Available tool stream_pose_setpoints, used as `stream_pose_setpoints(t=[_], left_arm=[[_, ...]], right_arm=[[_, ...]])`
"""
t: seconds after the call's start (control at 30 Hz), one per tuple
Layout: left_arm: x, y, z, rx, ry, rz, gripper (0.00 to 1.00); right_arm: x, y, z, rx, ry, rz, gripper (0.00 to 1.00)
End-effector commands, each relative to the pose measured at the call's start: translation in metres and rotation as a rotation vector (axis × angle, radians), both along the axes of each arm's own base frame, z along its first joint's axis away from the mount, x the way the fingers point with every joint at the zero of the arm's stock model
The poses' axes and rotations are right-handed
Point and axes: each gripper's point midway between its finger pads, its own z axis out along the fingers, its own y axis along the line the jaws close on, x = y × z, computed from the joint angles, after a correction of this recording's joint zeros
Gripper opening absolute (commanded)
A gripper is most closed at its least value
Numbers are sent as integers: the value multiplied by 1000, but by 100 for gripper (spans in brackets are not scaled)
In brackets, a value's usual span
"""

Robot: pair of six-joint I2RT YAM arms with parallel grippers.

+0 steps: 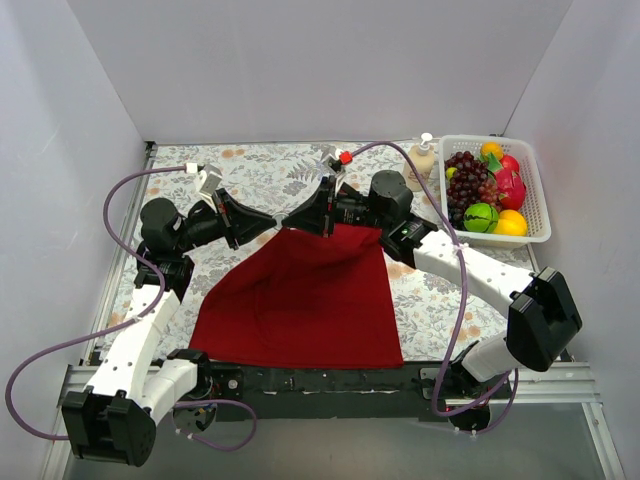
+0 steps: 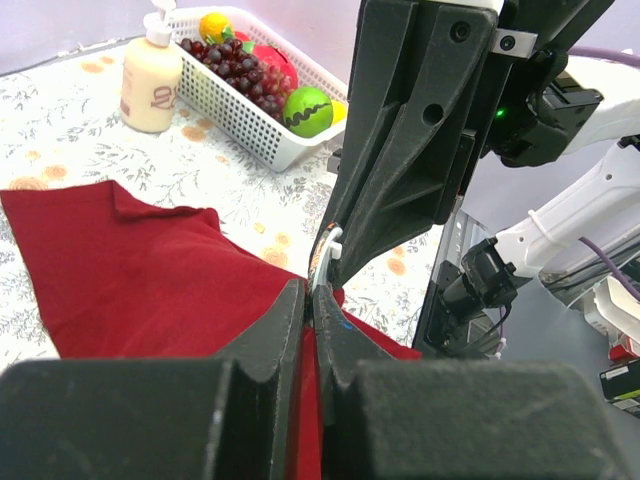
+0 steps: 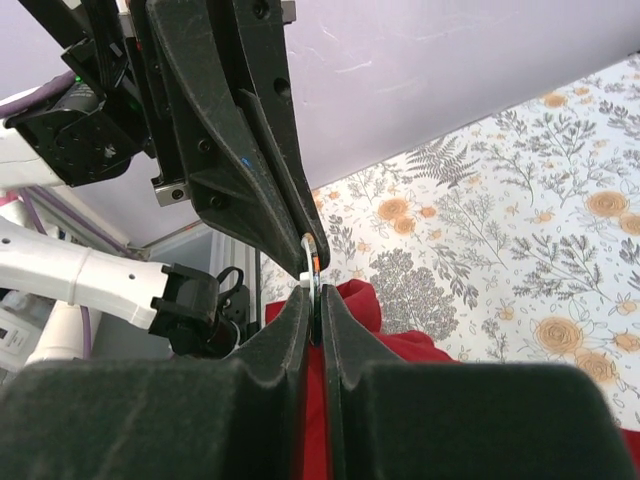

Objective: Pin the brooch onto the clothing

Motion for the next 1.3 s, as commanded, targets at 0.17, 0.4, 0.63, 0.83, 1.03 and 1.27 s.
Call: stream_pose_setpoints(t=[0.17, 0.4, 0.63, 0.83, 1.03, 1.27], left_arm=[[-6, 6, 22, -23, -94, 23, 0], [-5, 7, 21, -21, -94, 31, 0], [-4, 7, 19, -18, -89, 34, 0], [-3, 7, 20, -18, -93, 38, 0], [7, 10, 23, -22, -83, 83, 0], [70, 31, 17, -10, 25, 337, 0]], right_arm=[[16, -19, 25, 75, -118, -79, 1], [14, -23, 30, 89, -133, -90, 44], [12, -29, 35, 104, -162, -107, 90], [14, -32, 36, 90, -177, -127, 94], [14, -33, 28, 52, -174, -133, 95], [15, -43, -7, -64, -145, -166, 95]])
